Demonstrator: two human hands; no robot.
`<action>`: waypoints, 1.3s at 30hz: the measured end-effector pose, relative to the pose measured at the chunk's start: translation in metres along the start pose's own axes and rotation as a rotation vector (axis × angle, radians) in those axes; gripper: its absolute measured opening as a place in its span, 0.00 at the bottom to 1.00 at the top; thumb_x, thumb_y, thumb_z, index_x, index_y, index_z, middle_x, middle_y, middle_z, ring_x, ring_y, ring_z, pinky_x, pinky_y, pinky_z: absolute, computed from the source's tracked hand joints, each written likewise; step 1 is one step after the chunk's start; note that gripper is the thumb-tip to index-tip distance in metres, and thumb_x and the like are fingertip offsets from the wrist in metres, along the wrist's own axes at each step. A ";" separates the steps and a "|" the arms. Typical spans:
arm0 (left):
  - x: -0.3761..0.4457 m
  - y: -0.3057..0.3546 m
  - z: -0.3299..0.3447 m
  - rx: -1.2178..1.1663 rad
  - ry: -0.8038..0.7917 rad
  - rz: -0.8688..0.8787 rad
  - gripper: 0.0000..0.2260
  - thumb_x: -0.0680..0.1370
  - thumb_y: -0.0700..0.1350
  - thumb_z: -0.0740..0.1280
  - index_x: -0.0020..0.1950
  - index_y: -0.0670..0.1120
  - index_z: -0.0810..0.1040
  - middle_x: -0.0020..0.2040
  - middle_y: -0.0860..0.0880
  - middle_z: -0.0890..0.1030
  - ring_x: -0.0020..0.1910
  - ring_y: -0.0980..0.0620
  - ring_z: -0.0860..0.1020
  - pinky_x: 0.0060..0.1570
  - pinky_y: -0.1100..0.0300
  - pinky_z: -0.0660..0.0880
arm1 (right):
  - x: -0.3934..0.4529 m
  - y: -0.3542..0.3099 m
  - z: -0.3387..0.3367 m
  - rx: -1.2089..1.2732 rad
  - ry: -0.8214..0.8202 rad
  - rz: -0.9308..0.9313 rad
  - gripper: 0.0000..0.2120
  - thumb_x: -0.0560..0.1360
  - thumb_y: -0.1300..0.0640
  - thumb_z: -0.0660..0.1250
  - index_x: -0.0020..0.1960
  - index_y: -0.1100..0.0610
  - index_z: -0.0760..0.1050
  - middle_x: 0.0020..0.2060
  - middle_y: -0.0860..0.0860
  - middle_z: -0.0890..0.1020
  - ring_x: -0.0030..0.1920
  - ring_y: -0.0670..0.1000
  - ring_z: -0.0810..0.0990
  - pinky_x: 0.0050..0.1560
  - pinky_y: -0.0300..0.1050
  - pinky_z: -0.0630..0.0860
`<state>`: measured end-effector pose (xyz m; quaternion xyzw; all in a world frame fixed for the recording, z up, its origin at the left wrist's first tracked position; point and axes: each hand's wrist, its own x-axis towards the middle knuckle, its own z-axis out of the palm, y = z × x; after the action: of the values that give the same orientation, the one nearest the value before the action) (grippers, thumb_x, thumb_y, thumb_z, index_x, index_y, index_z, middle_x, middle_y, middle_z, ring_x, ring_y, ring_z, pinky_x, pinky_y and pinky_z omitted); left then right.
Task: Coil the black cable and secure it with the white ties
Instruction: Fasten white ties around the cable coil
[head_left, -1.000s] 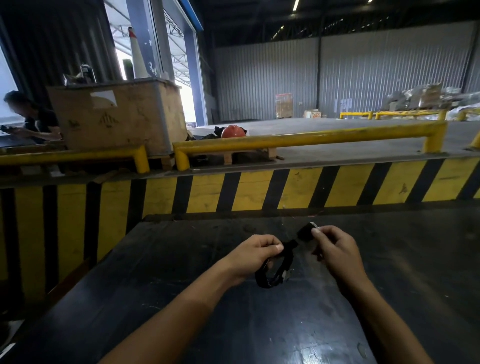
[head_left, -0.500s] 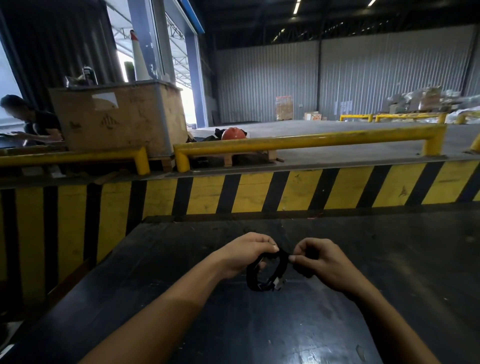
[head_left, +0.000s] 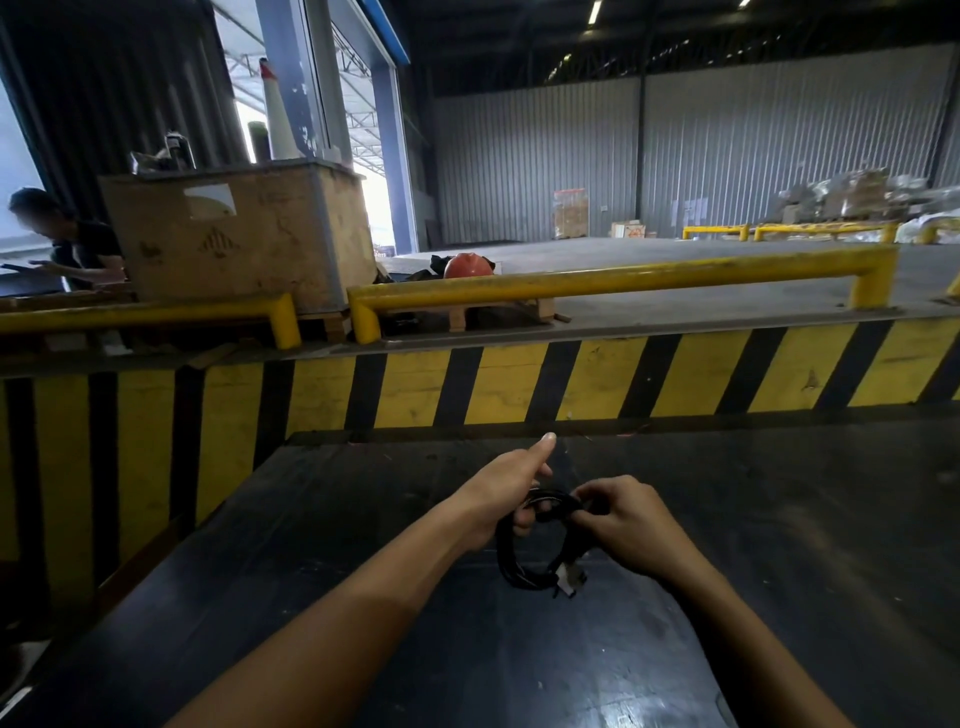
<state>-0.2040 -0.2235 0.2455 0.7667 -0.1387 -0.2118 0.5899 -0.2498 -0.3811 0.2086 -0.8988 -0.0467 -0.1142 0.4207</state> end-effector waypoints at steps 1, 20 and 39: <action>0.000 -0.002 0.000 -0.007 -0.026 0.031 0.22 0.77 0.62 0.60 0.59 0.45 0.71 0.35 0.48 0.76 0.25 0.57 0.71 0.27 0.63 0.69 | 0.001 0.000 0.001 0.000 0.042 0.017 0.05 0.73 0.60 0.69 0.45 0.56 0.83 0.36 0.52 0.86 0.37 0.46 0.85 0.45 0.50 0.83; 0.004 -0.054 0.012 -0.181 0.260 0.315 0.05 0.75 0.38 0.69 0.49 0.45 0.82 0.41 0.47 0.84 0.40 0.53 0.81 0.43 0.59 0.80 | 0.011 0.008 0.007 0.050 0.143 0.122 0.05 0.70 0.56 0.74 0.38 0.53 0.78 0.33 0.50 0.84 0.33 0.43 0.83 0.29 0.33 0.74; 0.002 -0.055 0.011 -0.252 0.096 0.301 0.08 0.74 0.38 0.70 0.52 0.43 0.83 0.44 0.45 0.85 0.43 0.51 0.82 0.46 0.58 0.80 | 0.005 0.009 0.001 0.211 0.050 -0.021 0.03 0.73 0.59 0.69 0.41 0.54 0.79 0.36 0.51 0.83 0.35 0.43 0.82 0.35 0.38 0.76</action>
<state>-0.2093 -0.2187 0.1895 0.6665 -0.1960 -0.1001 0.7123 -0.2435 -0.3859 0.2027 -0.8458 -0.0572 -0.1354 0.5129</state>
